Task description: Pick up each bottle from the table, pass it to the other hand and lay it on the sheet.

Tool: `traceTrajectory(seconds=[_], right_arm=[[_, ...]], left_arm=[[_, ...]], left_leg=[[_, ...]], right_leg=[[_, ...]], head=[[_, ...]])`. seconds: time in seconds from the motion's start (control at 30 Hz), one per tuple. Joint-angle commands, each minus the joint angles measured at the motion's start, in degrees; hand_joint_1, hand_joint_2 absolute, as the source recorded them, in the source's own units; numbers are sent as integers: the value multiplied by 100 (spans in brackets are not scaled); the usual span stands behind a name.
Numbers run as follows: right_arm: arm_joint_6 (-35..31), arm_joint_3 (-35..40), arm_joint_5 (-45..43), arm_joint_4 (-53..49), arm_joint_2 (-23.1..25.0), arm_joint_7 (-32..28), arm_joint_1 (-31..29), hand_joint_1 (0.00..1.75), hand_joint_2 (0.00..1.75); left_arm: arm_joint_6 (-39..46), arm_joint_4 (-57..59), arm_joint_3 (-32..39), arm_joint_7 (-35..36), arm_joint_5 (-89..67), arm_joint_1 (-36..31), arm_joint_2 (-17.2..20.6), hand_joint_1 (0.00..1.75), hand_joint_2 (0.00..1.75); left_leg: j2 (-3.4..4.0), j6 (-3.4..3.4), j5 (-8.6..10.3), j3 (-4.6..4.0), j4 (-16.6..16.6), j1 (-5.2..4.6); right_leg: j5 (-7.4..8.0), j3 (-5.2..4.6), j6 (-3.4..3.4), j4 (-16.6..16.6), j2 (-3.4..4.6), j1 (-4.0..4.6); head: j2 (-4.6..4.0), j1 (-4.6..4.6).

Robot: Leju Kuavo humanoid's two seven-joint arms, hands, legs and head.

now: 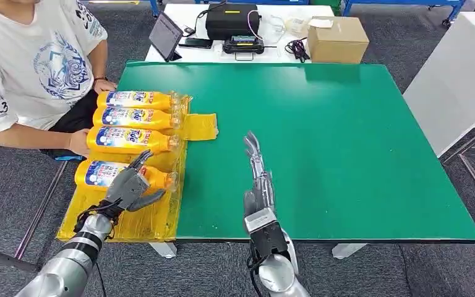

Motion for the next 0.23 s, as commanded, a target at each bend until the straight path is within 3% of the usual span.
traceTrajectory(seconds=[0.03, 0.23], right_arm=[[28, -174, -41, 390, -41, -2, -157, 0, 0], [28, -180, -46, 399, -38, -4, -162, 0, 0]], left_arm=[[-143, 244, 70, 60, 18, 314, -77, 0, 0], [-220, 251, 61, 64, 56, 308, -71, 0, 0]], left_leg=[[22, -7, -3, 13, -9, 3], [25, -9, -3, 12, -9, 4]], right_leg=[[4, 8, -10, -11, 18, 4], [5, 7, -11, -11, 21, 5]], head=[[0, 0], [0, 0]])
